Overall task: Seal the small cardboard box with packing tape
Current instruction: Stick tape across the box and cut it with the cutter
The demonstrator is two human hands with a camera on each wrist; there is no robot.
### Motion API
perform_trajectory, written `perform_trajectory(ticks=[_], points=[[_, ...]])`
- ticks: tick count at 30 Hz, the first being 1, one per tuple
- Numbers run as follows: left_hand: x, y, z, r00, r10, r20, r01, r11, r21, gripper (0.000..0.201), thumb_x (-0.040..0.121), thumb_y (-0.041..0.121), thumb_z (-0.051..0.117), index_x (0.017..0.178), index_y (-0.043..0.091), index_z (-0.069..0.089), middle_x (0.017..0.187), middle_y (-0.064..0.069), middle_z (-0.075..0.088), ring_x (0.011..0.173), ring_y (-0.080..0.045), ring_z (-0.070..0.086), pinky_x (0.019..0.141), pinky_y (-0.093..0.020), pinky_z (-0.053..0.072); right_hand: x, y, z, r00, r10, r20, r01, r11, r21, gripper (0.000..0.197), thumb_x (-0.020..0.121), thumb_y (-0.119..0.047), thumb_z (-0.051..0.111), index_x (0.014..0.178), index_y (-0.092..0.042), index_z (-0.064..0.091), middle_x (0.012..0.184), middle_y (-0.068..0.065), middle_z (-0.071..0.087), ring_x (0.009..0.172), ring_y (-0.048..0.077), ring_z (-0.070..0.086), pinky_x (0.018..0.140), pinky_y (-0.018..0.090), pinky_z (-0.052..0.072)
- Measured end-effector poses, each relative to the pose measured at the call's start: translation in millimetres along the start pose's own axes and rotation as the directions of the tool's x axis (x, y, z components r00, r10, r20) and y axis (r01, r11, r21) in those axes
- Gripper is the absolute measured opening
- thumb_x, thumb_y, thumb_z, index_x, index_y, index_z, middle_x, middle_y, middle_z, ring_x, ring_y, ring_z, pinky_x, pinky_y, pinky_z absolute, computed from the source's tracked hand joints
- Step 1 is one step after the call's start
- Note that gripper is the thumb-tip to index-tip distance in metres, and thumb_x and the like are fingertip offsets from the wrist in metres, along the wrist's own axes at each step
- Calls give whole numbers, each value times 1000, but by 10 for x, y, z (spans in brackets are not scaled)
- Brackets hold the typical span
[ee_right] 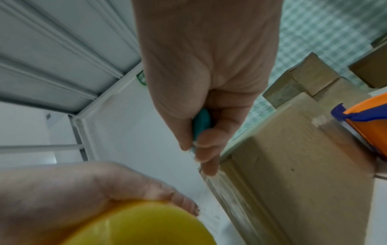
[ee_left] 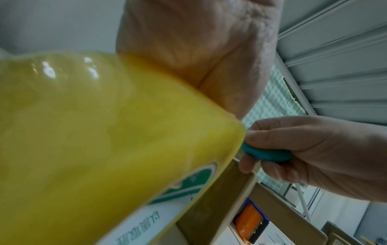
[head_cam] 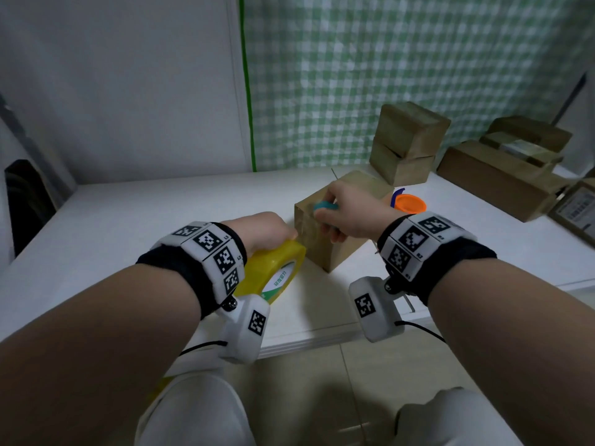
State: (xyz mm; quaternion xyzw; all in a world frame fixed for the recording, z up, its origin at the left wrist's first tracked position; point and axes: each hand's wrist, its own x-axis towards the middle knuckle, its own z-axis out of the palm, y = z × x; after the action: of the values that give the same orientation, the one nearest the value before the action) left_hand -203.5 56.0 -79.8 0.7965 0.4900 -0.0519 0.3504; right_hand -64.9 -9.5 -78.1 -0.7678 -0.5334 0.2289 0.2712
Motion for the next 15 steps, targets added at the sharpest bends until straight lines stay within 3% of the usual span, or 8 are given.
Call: perform_trajectory(ticks=[3,5,7,12,15], points=[[-10,-16,-23,1000,-4,5,5,999,-49,39,98,27,45,128,4,57,128,-18,59,116,-33,57,100,-40,47,21,-63,74,1000,-28,0,28,987,-156,6,91,-17,55,86,-15,51,76,5,64,50,10,59,40,16,45],[-14,-23,-36,1000,-13,13,14,997,-78,39,98,26,46,129,4,56,128,-18,59,114,-33,58,99,-40,48,28,-109,127,998,-69,-1,65,952,-298,13,90,-21,55,100,-11,57,89,7,63,73,21,63,59,27,50],[-10,-37,-52,999,-26,20,28,993,-115,38,97,26,47,128,5,57,126,-18,61,105,-30,58,97,-40,48,53,-129,195,994,-106,7,100,911,-401,20,91,-24,54,105,-11,57,96,9,59,86,26,58,67,32,44],[16,-65,-71,998,-38,47,46,981,-187,36,95,25,52,123,5,60,117,-18,64,102,-33,61,95,-41,50,111,-117,339,986,-161,33,152,815,-560,19,91,-26,52,102,-12,57,90,8,58,90,30,59,65,32,38],[33,-71,-71,997,-43,60,55,975,-213,35,93,26,53,120,6,62,111,-17,65,102,-33,62,95,-42,51,123,-106,366,981,-194,14,161,770,-617,21,91,-27,51,105,-14,58,98,10,64,92,30,60,65,32,37]])
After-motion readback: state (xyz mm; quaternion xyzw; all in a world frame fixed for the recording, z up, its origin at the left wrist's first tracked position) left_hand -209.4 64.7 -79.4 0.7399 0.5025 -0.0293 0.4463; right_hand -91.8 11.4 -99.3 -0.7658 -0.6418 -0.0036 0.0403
